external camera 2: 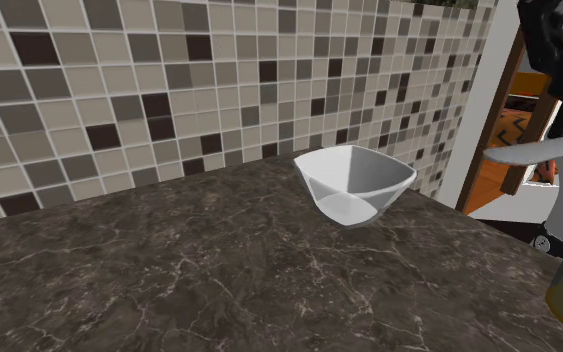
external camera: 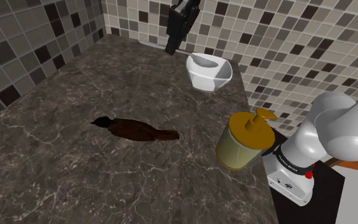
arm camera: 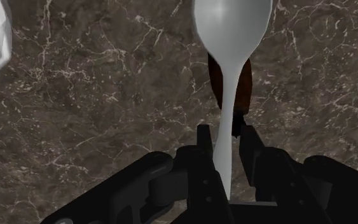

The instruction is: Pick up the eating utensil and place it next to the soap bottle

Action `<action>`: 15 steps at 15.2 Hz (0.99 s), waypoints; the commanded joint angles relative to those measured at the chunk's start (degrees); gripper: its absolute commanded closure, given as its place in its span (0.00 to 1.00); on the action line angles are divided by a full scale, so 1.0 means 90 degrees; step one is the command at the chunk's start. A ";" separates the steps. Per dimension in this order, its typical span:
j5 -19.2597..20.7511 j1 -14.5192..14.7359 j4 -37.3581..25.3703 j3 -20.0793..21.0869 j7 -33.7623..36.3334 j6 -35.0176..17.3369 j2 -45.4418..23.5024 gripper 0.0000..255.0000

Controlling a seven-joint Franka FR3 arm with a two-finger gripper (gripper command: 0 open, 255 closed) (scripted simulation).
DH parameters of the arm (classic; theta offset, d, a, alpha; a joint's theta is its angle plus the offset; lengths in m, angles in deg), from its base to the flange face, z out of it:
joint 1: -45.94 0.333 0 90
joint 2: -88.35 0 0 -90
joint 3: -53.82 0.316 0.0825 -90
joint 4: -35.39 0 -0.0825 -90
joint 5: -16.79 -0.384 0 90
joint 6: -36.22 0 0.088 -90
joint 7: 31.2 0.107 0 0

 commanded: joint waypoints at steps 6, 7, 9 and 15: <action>-0.0164 0.0368 0.0494 0.0634 0.0935 -0.0007 0.0631 1.00; -0.0186 0.0418 0.0526 0.0735 0.1076 -0.0002 0.0691 1.00; -0.0230 0.0517 0.0568 0.0943 0.1363 0.0010 0.0791 1.00; -0.0325 0.0753 0.0538 0.1561 0.2183 0.0053 0.0936 1.00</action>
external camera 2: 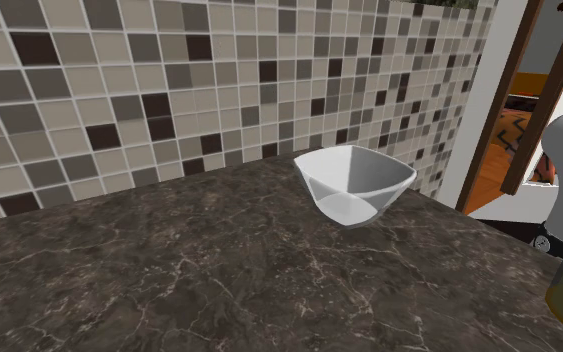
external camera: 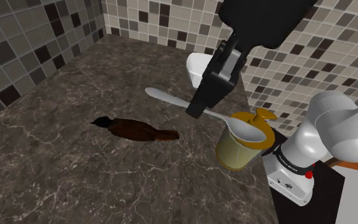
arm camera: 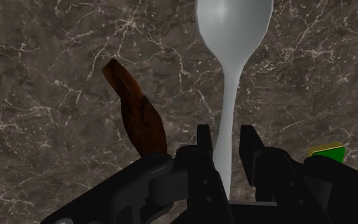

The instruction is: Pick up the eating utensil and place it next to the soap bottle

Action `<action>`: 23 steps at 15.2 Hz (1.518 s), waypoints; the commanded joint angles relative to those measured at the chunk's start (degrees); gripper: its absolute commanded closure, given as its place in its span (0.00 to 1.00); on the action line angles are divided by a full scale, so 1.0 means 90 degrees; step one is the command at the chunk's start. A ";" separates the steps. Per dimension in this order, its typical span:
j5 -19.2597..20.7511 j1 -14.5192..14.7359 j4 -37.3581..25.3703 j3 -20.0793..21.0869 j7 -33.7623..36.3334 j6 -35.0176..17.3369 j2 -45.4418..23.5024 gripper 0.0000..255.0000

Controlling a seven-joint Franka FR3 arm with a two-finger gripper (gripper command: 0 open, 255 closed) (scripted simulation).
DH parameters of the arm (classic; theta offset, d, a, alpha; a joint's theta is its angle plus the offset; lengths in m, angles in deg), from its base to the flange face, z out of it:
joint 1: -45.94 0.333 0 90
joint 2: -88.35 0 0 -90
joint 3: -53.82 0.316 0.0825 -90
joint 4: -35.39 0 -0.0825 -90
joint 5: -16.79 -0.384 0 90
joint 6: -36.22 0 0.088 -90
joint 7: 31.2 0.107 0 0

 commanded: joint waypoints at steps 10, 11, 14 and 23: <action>-0.0112 0.0084 0.0821 0.0195 0.0069 -0.0801 0.0041 1.00; -0.0122 0.0089 0.0904 0.0209 0.0065 -0.0886 0.0038 1.00; -0.0149 0.0103 0.1143 0.0255 0.0058 -0.1143 0.0020 1.00; -0.0212 0.0129 0.1796 0.0416 0.0055 -0.1938 -0.0123 1.00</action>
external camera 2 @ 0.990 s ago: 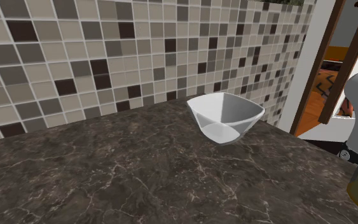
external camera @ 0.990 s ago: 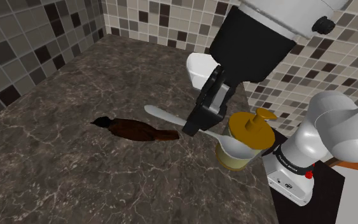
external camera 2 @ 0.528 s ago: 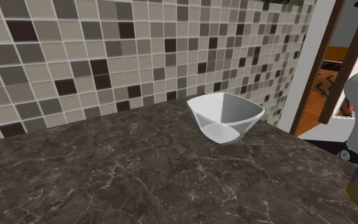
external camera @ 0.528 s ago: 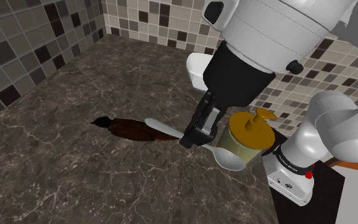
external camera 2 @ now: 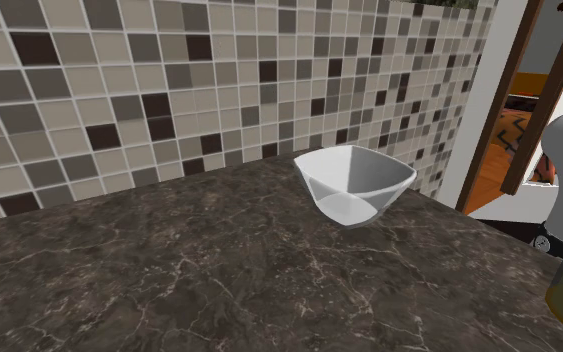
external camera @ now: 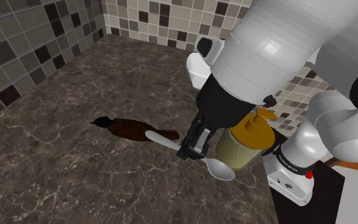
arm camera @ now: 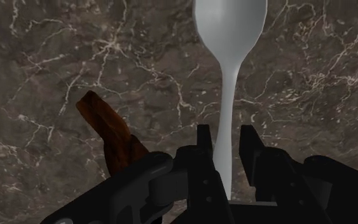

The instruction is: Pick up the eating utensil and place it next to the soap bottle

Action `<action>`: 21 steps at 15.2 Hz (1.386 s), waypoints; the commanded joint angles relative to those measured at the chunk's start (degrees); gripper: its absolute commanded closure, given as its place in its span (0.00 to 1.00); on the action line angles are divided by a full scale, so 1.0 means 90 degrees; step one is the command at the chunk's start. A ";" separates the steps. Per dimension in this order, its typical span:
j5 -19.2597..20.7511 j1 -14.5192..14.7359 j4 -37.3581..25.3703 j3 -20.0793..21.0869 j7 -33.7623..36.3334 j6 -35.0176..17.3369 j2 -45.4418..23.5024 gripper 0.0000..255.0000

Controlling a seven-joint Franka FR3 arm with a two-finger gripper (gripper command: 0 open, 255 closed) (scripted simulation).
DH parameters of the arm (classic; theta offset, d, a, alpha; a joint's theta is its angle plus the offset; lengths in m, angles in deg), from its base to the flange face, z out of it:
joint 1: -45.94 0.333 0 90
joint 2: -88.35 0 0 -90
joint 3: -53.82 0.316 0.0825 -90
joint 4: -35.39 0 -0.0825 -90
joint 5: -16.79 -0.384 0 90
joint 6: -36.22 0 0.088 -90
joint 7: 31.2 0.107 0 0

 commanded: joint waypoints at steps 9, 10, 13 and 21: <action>-0.0019 -0.0013 0.0636 0.0217 0.0031 -0.0940 -0.0310 1.00; -0.0016 -0.0018 0.0692 0.0242 0.0039 -0.1036 -0.0352 1.00; 0.0003 -0.0038 0.0851 0.0321 0.0068 -0.1326 -0.0488 1.00; 0.0138 -0.0139 0.1221 0.0557 0.0203 -0.2129 -0.0942 1.00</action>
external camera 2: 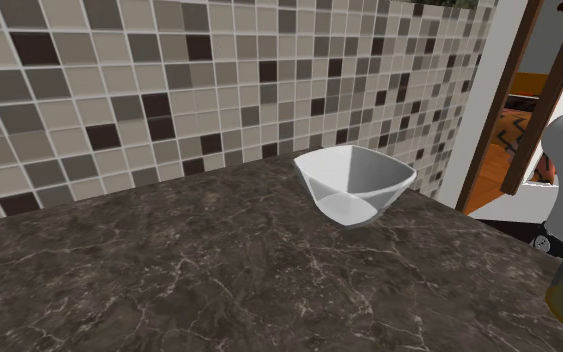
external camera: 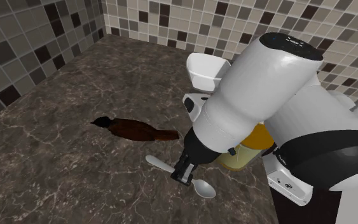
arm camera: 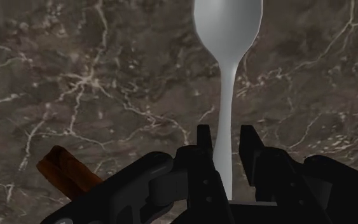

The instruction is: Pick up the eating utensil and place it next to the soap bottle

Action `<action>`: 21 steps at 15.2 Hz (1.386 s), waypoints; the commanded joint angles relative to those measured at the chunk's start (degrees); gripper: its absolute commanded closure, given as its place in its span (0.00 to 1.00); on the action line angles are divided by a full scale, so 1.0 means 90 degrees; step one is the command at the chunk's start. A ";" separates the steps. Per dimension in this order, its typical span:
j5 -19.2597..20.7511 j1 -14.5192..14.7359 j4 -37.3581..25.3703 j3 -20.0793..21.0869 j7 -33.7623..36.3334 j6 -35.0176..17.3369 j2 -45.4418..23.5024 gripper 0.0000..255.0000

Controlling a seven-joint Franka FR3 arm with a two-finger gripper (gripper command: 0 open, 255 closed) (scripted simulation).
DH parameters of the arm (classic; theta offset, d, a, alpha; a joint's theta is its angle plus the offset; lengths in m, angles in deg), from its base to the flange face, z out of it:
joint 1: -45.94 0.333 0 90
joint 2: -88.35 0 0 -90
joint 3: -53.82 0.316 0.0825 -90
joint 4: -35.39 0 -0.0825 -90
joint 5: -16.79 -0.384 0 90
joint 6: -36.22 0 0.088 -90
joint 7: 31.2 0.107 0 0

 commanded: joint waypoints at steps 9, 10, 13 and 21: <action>0.0351 -0.0210 0.0296 0.0293 0.0281 -0.0872 -0.0617 1.00; 0.0352 -0.0210 0.0296 0.0293 0.0282 -0.0873 -0.0617 1.00; 0.0353 -0.0211 0.0296 0.0293 0.0282 -0.0873 -0.0617 1.00; 0.0144 -0.0100 0.0279 0.0184 0.0131 -0.0613 -0.0352 0.00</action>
